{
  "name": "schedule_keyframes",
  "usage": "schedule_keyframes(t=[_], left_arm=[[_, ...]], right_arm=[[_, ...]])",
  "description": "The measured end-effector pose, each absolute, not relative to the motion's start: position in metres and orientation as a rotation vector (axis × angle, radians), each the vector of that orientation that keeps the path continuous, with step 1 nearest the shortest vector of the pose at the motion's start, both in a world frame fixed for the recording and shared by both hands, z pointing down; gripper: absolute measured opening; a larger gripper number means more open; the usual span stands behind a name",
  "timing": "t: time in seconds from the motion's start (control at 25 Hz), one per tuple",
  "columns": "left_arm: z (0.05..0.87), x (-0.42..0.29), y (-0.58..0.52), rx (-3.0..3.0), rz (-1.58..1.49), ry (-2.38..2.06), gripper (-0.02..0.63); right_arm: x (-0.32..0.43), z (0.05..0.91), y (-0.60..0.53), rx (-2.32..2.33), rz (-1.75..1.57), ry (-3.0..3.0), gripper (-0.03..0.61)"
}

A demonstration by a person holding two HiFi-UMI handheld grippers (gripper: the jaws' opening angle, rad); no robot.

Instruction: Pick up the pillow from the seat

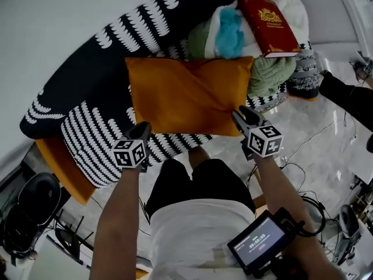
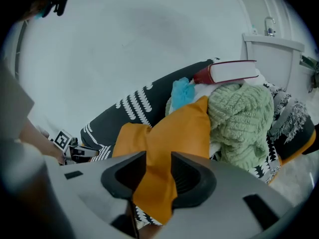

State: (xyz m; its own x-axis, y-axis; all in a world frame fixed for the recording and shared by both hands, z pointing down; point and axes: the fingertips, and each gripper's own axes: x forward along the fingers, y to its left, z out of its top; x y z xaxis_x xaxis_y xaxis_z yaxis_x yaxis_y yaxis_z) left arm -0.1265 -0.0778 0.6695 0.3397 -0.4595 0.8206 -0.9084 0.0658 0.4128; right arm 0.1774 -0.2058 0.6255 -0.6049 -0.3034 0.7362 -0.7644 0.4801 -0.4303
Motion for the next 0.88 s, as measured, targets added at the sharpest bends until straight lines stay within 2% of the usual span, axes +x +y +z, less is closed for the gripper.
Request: schedule_keyframes(t=[0.2, 0.32, 0.4, 0.64, 0.88], left_arm=[[0.699, -0.151, -0.082, 1.498, 0.558, -1.308, 0.169], [0.720, -0.159, -0.085, 1.463, 0.540, -1.291, 0.259], [0.732, -0.163, -0.086, 1.442, 0.561, -1.260, 0.335], [0.762, -0.178, -0.103, 1.413, 0.560, -1.227, 0.449], [0.786, -0.184, -0.113, 1.425, 0.592, -1.185, 0.566]], right_arm=[[0.191, 0.647, -0.219, 0.951, 1.050, -2.100, 0.265], [0.198, 0.662, -0.225, 0.993, 1.083, -2.070, 0.310], [0.197, 0.670, -0.224, 0.997, 1.142, -2.060, 0.321], [0.195, 0.685, -0.225, 1.009, 1.272, -2.071, 0.364], [0.198, 0.701, -0.228, 0.934, 1.260, -2.082, 0.391]])
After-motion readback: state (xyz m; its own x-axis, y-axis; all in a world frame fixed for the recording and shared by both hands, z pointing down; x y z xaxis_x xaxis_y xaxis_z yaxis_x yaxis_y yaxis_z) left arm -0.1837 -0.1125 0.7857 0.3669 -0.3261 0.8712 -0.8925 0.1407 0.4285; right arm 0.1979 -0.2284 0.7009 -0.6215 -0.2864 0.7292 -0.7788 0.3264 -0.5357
